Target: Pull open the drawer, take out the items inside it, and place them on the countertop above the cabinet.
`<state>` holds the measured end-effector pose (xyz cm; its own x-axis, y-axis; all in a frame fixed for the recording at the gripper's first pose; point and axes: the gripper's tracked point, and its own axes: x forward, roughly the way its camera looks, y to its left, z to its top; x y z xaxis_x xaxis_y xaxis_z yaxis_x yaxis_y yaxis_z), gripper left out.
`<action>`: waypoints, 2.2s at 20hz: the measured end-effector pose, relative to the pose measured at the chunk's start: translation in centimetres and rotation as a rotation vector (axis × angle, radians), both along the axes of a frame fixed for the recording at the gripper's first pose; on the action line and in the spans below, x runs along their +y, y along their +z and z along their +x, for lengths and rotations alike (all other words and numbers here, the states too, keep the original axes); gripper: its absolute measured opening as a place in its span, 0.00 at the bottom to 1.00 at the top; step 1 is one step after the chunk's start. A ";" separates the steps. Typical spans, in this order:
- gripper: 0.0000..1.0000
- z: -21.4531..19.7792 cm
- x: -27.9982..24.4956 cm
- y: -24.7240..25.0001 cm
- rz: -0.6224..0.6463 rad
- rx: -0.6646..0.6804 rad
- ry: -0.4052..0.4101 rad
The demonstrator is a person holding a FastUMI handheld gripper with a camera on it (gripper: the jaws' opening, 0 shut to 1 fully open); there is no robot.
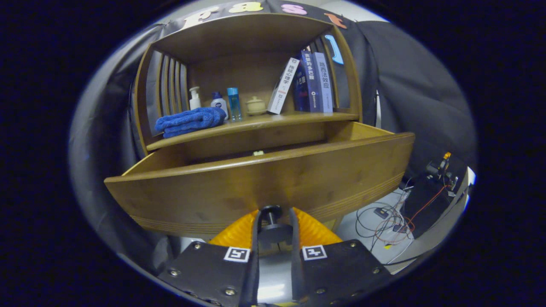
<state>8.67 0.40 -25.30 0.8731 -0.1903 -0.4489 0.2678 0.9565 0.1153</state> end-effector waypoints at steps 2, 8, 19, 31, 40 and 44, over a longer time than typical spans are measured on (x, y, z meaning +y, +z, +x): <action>0.30 -0.7 -0.1 -0.2 -0.006 0.007 -0.011; 0.30 -2.9 0.0 -0.2 0.011 0.005 -0.065; 0.41 -3.0 0.2 0.4 -0.006 0.023 -0.026; 0.45 1.2 1.6 11.4 -0.079 -0.116 -0.021; 0.45 7.0 0.3 8.4 -0.109 0.216 -0.129; 0.45 9.4 1.0 6.2 -0.104 0.343 -0.089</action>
